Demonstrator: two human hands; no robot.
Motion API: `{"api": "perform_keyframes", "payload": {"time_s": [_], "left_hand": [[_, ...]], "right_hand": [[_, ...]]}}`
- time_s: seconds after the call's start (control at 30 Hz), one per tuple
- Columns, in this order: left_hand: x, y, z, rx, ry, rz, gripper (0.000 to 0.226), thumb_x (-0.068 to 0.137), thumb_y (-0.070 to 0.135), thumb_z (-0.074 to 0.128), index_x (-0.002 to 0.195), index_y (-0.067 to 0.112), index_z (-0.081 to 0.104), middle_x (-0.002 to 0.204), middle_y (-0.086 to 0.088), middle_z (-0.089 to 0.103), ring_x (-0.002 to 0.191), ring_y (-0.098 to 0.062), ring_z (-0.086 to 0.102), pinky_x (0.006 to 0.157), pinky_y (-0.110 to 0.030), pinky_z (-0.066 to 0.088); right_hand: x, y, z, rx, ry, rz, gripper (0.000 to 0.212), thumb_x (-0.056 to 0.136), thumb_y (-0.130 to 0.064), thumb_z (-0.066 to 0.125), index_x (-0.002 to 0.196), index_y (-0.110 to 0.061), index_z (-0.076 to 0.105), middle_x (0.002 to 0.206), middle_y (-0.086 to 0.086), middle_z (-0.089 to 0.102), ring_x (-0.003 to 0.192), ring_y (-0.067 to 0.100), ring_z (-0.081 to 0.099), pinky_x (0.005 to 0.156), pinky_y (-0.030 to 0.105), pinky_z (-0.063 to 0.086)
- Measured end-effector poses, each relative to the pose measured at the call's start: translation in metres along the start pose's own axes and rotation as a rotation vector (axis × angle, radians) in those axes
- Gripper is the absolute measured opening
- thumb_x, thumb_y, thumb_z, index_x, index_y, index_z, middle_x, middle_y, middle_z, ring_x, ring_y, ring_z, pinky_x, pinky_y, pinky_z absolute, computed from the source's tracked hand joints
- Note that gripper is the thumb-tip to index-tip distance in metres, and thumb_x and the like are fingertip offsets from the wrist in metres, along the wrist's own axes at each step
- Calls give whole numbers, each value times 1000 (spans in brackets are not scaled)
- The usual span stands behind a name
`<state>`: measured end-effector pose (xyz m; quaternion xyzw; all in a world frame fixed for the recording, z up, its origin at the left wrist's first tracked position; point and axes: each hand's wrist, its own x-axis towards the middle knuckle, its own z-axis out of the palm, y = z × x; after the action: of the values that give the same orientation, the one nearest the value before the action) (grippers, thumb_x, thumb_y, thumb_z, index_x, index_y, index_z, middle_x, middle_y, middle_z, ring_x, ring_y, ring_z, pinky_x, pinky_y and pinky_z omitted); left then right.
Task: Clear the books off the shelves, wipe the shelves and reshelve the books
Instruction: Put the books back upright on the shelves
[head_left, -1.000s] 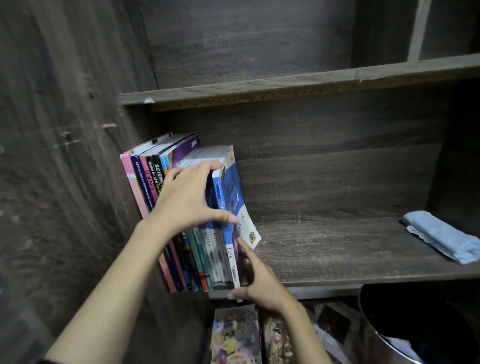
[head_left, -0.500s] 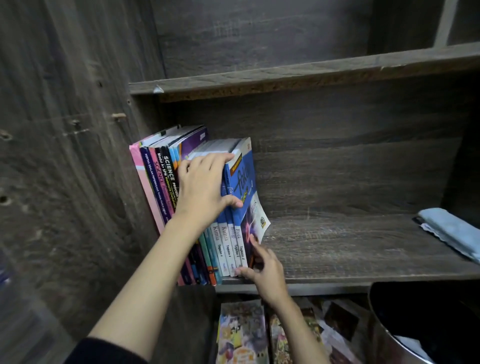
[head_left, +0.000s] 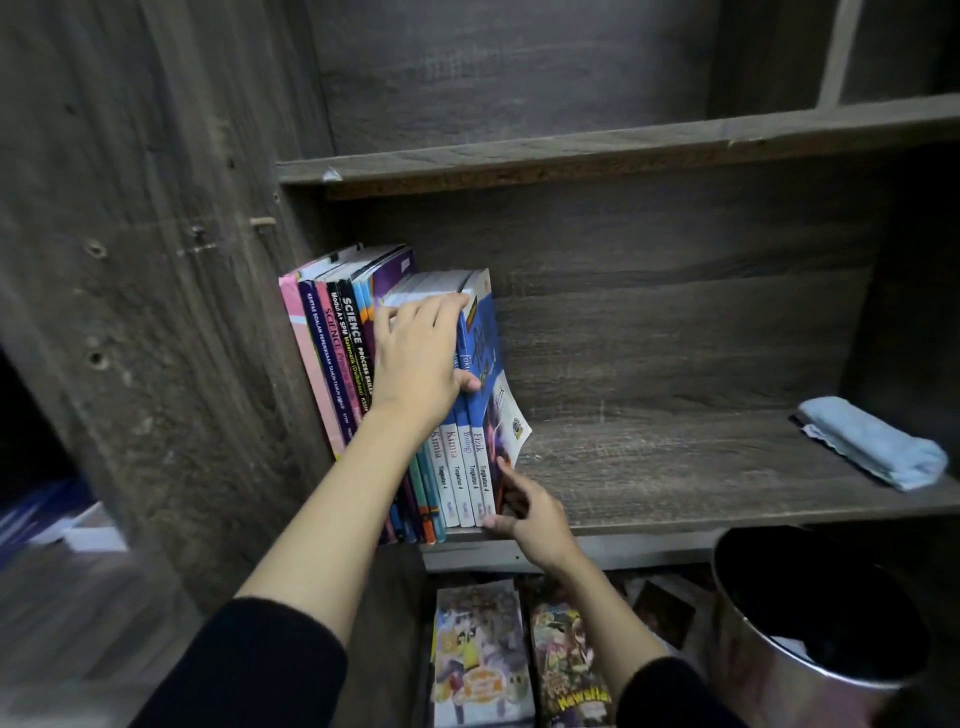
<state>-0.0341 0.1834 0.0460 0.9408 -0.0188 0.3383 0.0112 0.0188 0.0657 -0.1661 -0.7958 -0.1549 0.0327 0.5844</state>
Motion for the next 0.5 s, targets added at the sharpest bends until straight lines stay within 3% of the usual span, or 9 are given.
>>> {"api": "perform_keyframes", "payload": {"time_s": [0.2, 0.5], "left_hand": [[-2, 2, 5, 42, 43, 0, 86, 74, 43, 72, 145, 20, 29, 143, 4, 41, 134, -16, 32, 114, -40, 8], [-1, 0, 9, 102, 59, 17, 86, 78, 45, 68, 147, 18, 25, 146, 3, 38, 135, -17, 30, 114, -40, 9]], "right_hand": [[-1, -6, -1, -4, 42, 24, 79, 71, -10, 82, 141, -17, 46, 136, 3, 54, 127, 16, 49, 111, 34, 37], [2, -1, 4, -39, 63, -10, 75, 77, -8, 78, 143, -15, 43, 137, 9, 54, 125, 20, 52, 109, 36, 39]]}}
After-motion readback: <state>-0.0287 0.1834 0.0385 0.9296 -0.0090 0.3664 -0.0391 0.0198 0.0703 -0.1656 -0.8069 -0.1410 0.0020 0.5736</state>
